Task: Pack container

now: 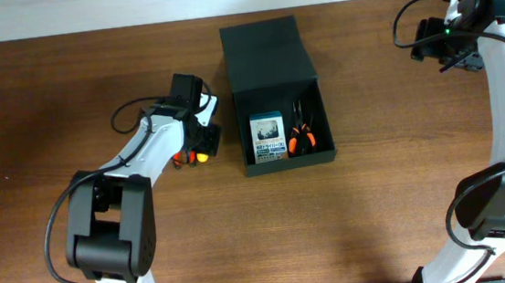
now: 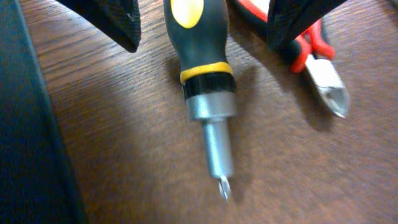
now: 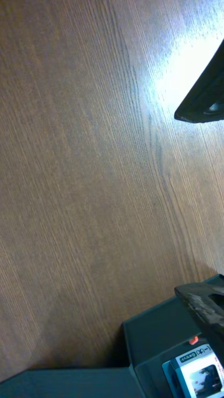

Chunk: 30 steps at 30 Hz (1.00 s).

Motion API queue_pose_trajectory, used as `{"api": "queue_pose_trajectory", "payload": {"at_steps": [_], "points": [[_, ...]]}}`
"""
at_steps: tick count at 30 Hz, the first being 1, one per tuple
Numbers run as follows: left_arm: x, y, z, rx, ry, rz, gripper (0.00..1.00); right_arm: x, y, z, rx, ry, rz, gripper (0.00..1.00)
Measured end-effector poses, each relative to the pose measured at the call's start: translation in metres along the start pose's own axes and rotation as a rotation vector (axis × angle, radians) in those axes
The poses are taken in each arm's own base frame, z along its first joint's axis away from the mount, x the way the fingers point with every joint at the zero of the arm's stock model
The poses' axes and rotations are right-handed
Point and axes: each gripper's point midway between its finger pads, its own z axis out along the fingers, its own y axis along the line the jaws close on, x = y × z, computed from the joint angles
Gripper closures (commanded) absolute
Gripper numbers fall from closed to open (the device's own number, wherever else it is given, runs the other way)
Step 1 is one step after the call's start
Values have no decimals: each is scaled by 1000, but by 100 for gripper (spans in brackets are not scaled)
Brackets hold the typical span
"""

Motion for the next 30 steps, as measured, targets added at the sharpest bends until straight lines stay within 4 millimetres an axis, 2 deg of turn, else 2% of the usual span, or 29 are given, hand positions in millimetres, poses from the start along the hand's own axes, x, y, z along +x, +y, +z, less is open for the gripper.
{"api": "queue_pose_trajectory", "payload": {"at_steps": [4, 7, 11, 22, 30], "points": [[3, -2, 3, 3, 14, 7, 45, 0, 0, 0, 0, 0, 0, 26], [3, -3, 3, 3, 14, 8, 49, 0, 0, 0, 0, 0, 0, 26], [3, -3, 3, 3, 14, 11, 65, 0, 0, 0, 0, 0, -1, 26], [2, -3, 3, 2, 12, 25, 97, 1, 0, 0, 1, 4, -1, 27], [-2, -2, 0, 2, 5, 26, 98, 2, 0, 0, 1, 7, -1, 27]]}}
